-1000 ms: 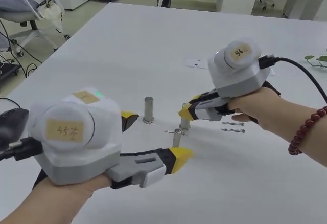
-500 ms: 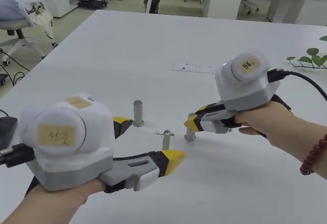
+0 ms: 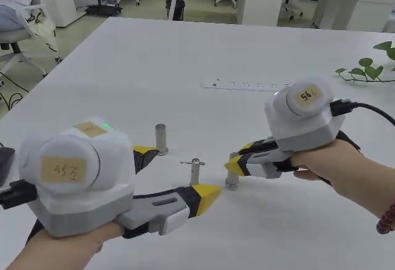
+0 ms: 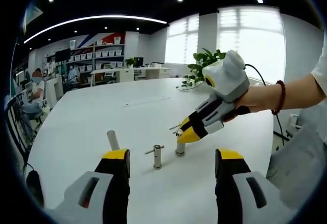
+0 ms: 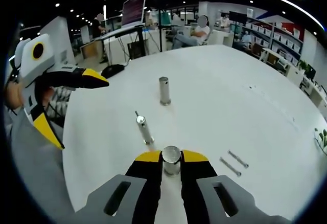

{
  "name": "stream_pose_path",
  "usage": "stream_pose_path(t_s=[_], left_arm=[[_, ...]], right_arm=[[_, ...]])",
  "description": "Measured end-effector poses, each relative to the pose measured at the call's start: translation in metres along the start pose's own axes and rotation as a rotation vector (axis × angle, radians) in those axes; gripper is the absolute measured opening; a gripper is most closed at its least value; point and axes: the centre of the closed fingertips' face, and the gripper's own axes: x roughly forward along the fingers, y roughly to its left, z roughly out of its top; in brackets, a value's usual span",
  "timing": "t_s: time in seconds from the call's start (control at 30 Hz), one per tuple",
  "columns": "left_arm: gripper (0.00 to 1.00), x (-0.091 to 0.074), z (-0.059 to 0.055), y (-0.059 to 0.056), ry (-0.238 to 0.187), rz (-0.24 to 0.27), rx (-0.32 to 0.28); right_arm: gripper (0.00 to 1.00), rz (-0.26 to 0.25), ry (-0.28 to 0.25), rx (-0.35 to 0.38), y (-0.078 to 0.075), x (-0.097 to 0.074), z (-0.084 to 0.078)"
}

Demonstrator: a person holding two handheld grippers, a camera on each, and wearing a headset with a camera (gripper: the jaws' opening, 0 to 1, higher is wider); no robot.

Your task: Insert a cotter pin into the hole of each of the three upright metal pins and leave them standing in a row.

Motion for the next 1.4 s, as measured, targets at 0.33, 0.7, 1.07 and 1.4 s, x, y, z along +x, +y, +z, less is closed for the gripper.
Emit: stream_pose_path(t_s=[0.33, 0.7, 1.07, 1.4], left_arm=[[0.67, 0.0, 0.0, -0.001, 0.0, 0.0, 0.0], [0.66, 0.001, -0.001, -0.003, 0.003, -0.005, 0.003], [0.65, 0.0, -0.004, -0.008, 0.01, -0.01, 0.018], [0.65, 0.001, -0.004, -0.008, 0.006, -0.006, 0.031]], right_arm=[[0.13, 0.013, -0.004, -0.01, 0.003, 0.0, -0.005], [0.14, 0.026, -0.011, -0.013, 0.002, -0.001, -0.008], [0.21, 0.041, -0.026, -0.03, 0.002, -0.002, -0.006], [0.24, 0.083, -0.052, -0.039, 0.002, -0.025, 0.004]])
